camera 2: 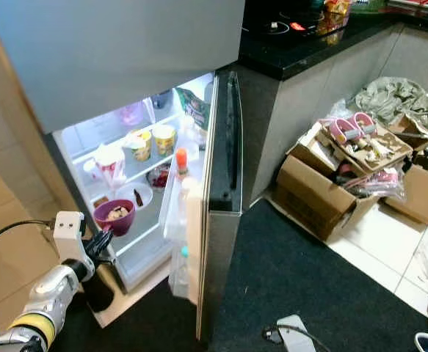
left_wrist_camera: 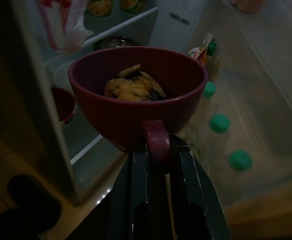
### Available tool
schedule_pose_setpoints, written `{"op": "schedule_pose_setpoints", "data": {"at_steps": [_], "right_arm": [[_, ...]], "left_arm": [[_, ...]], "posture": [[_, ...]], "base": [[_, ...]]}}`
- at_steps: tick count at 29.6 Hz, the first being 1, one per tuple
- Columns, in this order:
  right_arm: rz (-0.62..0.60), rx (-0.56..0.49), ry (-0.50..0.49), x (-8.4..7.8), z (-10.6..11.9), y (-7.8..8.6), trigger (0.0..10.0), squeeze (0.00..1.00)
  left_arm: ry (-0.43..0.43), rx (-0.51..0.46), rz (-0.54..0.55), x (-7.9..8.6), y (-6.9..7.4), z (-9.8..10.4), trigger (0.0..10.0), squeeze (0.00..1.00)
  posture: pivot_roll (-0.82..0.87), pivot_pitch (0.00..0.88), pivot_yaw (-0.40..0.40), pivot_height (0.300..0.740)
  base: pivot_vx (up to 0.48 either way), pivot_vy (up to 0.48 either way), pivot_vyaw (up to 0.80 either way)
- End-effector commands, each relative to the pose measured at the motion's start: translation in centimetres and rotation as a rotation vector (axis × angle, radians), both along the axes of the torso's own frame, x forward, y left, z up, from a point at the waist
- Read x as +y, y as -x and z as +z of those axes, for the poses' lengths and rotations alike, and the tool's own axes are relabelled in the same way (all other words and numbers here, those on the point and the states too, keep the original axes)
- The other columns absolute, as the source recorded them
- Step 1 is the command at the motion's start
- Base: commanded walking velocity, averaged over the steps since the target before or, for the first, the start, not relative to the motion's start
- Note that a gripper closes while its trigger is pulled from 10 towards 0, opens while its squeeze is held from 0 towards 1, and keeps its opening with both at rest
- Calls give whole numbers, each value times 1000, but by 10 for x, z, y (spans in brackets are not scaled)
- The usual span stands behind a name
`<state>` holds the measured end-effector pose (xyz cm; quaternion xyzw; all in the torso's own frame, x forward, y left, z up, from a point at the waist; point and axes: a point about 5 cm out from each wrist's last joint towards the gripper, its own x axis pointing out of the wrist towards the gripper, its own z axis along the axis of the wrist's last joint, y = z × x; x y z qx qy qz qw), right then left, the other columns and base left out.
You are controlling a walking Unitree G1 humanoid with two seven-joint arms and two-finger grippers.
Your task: Restocking fridge
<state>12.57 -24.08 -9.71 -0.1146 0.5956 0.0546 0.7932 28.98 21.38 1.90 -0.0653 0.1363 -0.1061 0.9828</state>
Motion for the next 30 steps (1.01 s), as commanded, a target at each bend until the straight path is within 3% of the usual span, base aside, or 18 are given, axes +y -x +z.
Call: {"op": "schedule_pose_setpoints", "data": {"at_steps": [1,4,9,14,30], "right_arm": [[-9,-14,-12,2,0,-1,10000,0],[-2,-10,-14,2,0,0,10000,0],[3,-6,-11,2,-1,1,10000,0],[16,-7,-14,2,0,0,10000,0],[22,0,-19,3,-1,2,10000,0]], "left_arm": [[8,-19,6,2,-3,4,10000,0],[69,-56,27,2,-6,9,10000,0],[47,-38,5,0,-6,8,10000,0],[52,-41,73,7,-7,9,10000,0],[59,-49,42,4,-10,11,10000,0]], "posture": [[-69,0,-6,740],[-70,0,-8,740],[-70,0,-8,740],[-71,0,-9,740],[-74,0,-10,740]], "base": [[0,0,0],[0,0,0],[0,-372,0],[0,0,0],[0,-59,0]]}}
